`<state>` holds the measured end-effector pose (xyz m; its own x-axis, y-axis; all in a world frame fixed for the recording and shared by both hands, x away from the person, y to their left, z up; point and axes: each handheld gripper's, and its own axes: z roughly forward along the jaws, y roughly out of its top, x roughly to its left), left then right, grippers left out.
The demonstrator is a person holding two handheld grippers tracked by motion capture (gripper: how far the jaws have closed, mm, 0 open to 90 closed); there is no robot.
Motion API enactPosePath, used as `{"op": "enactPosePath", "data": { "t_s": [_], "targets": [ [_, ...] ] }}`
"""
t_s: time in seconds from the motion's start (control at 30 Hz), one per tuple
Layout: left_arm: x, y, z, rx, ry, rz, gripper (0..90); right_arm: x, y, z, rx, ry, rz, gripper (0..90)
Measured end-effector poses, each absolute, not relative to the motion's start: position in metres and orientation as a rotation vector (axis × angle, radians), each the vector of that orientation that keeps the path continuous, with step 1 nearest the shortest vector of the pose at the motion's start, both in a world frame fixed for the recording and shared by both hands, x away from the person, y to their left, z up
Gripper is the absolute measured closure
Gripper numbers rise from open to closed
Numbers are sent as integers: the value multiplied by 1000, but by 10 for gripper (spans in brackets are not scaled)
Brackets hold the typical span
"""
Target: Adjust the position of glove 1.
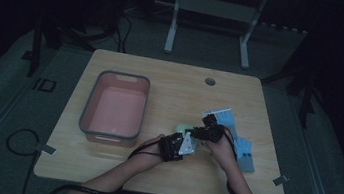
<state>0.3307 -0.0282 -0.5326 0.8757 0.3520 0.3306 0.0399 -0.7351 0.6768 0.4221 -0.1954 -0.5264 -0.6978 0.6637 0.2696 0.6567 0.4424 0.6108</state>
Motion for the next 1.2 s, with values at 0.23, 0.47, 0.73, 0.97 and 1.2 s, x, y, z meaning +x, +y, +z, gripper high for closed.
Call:
{"op": "enactPosePath", "data": {
  "t_s": [0.23, 0.47, 0.73, 0.97, 1.2],
  "targets": [
    [329, -19, -501, 2342, 268, 605, 739, 420, -193, -498, 1216, 2625, 1213, 744],
    [331, -2, -471, 2339, 252, 636, 739, 421, -181, -467, 1167, 2601, 1260, 744],
    [336, 18, -451, 2350, 242, 676, 739, 427, -160, -441, 1115, 2588, 1293, 744],
    [341, 41, -439, 2350, 251, 682, 740, 434, -138, -427, 1076, 2600, 1319, 744],
    [342, 67, -435, 2360, 286, 707, 740, 440, -105, -418, 1019, 2624, 1311, 744]
  ]
}}
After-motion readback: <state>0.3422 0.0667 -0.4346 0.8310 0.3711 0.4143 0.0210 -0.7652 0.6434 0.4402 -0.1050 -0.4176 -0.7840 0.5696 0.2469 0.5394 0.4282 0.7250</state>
